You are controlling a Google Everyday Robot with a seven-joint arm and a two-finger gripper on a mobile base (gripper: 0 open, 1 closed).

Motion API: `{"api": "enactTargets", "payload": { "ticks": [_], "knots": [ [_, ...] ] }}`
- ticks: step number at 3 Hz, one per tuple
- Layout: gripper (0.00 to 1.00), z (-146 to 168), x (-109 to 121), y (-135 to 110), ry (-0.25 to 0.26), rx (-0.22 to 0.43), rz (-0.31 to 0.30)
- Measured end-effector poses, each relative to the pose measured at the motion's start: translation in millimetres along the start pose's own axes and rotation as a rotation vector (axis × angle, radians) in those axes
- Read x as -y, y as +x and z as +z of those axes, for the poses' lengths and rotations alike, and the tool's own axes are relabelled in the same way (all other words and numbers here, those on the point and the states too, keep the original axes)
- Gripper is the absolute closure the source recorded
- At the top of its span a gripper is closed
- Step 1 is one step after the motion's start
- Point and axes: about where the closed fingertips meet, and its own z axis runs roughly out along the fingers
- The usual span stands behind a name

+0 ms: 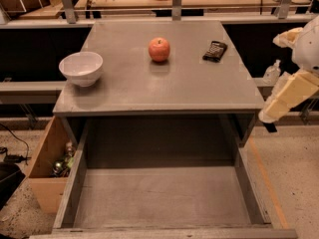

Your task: Place apple into top drawer

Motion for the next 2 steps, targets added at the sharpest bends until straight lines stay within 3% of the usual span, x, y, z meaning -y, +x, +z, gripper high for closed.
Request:
{"api": "enactTargets", "payload": {
  "ticks": [2],
  "knots": [
    [0.0,57.1,80.6,-30.1,0.138,0.436,0.105]
  ]
}}
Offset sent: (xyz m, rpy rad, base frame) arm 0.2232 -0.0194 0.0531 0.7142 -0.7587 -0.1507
